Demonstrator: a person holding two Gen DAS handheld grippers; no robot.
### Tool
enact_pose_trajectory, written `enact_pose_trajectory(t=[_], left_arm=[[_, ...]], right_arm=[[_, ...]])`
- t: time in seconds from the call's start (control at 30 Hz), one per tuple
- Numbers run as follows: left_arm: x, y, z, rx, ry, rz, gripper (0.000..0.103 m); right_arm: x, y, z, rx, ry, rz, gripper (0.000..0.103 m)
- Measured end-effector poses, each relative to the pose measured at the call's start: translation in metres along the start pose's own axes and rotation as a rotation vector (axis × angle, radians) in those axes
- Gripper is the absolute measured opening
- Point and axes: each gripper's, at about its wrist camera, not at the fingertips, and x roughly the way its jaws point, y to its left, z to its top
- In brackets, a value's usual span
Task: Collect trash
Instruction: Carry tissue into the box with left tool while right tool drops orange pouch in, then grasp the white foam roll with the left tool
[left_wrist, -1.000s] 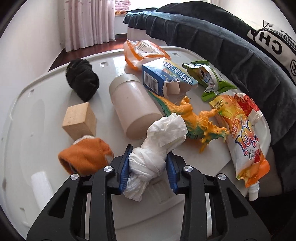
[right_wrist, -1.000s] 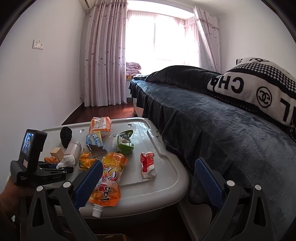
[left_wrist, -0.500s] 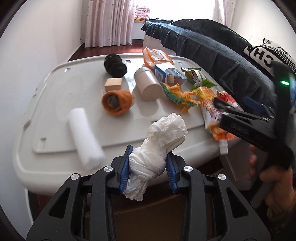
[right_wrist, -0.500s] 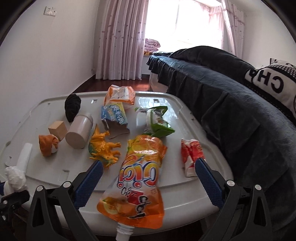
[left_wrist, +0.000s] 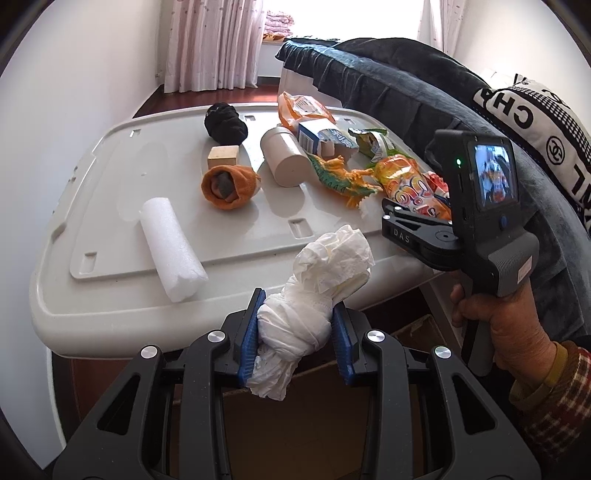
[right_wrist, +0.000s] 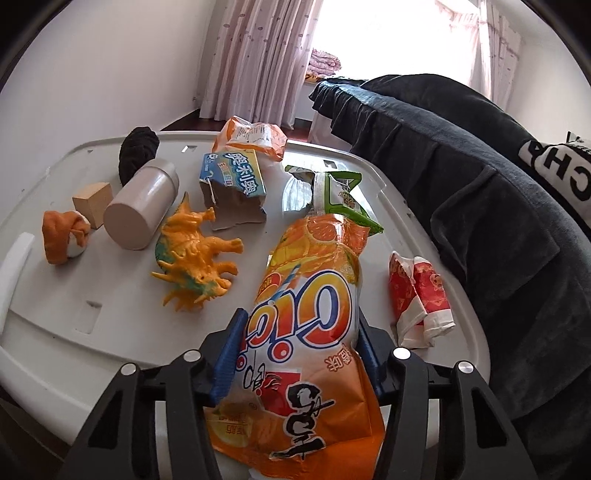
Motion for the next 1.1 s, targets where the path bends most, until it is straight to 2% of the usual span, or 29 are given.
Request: enact_pose_trajectory(t=[0.17, 0.33, 0.5, 0.67, 0.73, 0.77, 0.8, 0.83, 0.87, 0.97, 1.1], left_arm=[[-0.007, -0.009, -0.013, 0.007, 0.020, 0.006, 0.034], [-0.024, -0.012, -0.032, -0.011, 0.036, 0.001, 0.034], [-0.042, -0.007, -0.066, -0.058, 0.090, 0.018, 0.034], [-0.042, 0.000, -0.101, -0.127, 0.202, 0.016, 0.034], [-0.040, 0.003, -0.111, -0.160, 0.236, 0.017, 0.037], [-0.037, 0.005, -0.115, -0.181, 0.253, 0.013, 0.047], [-0.035, 0.008, -0.118, -0.206, 0.272, 0.021, 0.061], [-0.034, 0.011, -0.119, -0.230, 0.284, 0.030, 0.066], [-0.034, 0.014, -0.121, -0.261, 0.291, 0.035, 0.069], [-0.036, 0.022, -0.120, -0.308, 0.280, 0.046, 0.069], [-0.045, 0.034, -0.099, -0.320, 0.193, 0.085, 0.069]], right_arm=[[-0.014, -0.010, -0.004, 0.035, 0.006, 0.025, 0.051], [-0.055, -0.016, -0.016, 0.044, -0.007, 0.079, 0.051], [-0.118, -0.006, -0.059, 0.002, 0.045, 0.214, 0.051], [-0.149, 0.012, -0.121, -0.041, 0.187, 0.326, 0.052], [-0.152, 0.019, -0.139, -0.067, 0.220, 0.330, 0.056], [-0.152, 0.022, -0.146, -0.083, 0.230, 0.321, 0.061], [-0.151, 0.024, -0.152, -0.093, 0.237, 0.304, 0.077], [-0.150, 0.024, -0.156, -0.096, 0.240, 0.287, 0.089], [-0.150, 0.024, -0.158, -0.089, 0.233, 0.278, 0.090], [-0.150, 0.019, -0.155, -0.071, 0.215, 0.271, 0.090], [-0.155, 0.007, -0.141, -0.036, 0.137, 0.272, 0.090]])
